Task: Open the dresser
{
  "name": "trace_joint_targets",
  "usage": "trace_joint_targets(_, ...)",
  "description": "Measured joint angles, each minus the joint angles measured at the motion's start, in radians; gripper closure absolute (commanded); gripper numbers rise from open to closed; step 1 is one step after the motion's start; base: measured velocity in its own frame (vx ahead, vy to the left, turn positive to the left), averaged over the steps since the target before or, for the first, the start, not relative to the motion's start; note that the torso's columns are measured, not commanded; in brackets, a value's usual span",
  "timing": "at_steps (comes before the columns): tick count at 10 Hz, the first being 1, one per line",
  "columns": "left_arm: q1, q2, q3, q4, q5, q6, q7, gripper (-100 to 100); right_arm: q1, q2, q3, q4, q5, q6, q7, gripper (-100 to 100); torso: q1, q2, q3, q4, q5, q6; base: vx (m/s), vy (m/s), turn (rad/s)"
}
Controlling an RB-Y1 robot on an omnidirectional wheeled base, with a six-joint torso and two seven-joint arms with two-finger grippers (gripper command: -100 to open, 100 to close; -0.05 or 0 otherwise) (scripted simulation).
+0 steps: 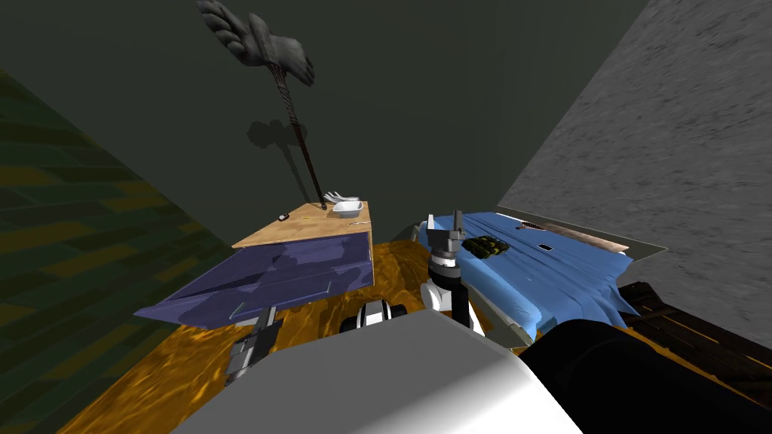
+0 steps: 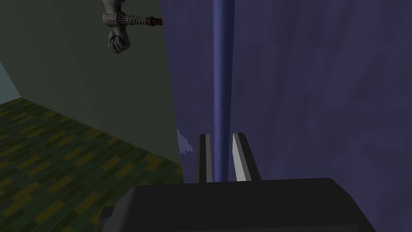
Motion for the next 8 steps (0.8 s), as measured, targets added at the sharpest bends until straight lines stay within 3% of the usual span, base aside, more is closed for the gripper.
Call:
trace_joint_targets(3, 0.031, 0.045, 0.024, -0.058, 0.025, 0.037, 0.042, -100, 0.0, 0.0, 0.0, 0.0, 0.0, 0.0, 0.0, 0, 0.005, -0.017, -0.008, -0.009, 0.008, 0.003, 0.028, -0.08, 0.011)
trace_joint_targets(8, 0.077, 0.13, 0.069, -0.162, 0.071, 0.126, 0.123, -100, 0.0, 0.0, 0.0, 0.0, 0.0, 0.0, 0.0, 0, 0.001, -0.003, -0.001, -0.003, 0.004, 0.002, 0.014, -0.073, 0.014)
